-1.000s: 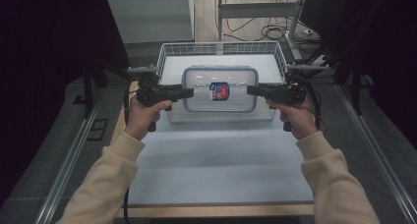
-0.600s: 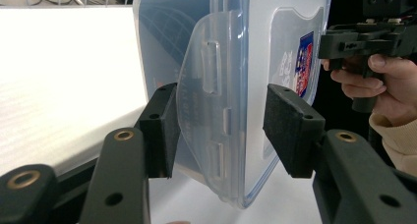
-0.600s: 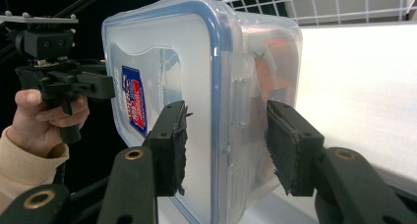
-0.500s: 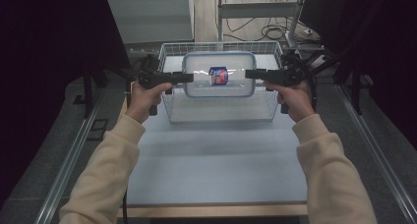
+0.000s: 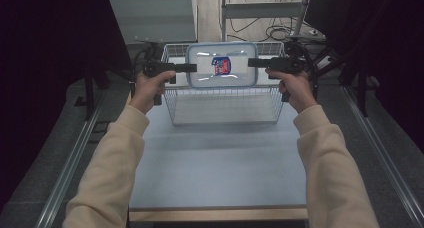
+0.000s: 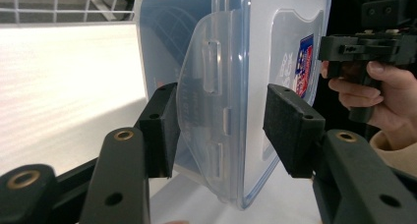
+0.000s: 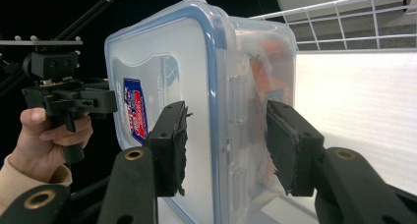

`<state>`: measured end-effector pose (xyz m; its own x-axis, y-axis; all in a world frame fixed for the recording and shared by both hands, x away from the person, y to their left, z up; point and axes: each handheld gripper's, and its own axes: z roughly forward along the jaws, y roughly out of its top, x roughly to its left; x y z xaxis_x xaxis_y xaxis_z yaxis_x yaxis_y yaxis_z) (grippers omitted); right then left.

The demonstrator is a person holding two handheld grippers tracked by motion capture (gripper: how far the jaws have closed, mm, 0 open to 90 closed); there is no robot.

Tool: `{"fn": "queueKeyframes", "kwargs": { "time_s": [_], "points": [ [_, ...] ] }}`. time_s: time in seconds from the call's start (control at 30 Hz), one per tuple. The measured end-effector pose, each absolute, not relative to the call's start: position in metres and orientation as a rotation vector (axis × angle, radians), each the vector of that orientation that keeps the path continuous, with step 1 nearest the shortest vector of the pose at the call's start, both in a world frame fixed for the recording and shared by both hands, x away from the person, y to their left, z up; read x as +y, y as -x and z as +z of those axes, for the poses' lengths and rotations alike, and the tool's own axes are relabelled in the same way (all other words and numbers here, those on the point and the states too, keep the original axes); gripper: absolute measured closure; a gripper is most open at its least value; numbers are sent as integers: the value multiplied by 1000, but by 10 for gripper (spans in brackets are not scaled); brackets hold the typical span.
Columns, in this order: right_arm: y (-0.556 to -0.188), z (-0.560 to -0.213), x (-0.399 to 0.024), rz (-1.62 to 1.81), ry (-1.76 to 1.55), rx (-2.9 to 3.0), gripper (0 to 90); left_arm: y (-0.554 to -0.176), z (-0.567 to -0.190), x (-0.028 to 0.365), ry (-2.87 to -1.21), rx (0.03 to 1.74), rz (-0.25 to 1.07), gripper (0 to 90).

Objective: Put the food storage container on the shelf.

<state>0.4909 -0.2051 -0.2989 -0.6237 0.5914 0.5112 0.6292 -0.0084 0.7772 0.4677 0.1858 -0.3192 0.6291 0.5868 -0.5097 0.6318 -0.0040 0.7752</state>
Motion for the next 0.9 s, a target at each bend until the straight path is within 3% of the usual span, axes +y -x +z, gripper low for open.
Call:
{"fn": "queueKeyframes", "kwargs": {
  "time_s": [0.77,0.9],
  "points": [
    [-523,-304,-201,-1729,1453,-2099,495,-512,-323,191,-1576,1112,-186,473],
    [-525,-306,-200,-1724,1476,-2122,451,-515,-326,189,-1586,1132,-187,439]
  ]
}}
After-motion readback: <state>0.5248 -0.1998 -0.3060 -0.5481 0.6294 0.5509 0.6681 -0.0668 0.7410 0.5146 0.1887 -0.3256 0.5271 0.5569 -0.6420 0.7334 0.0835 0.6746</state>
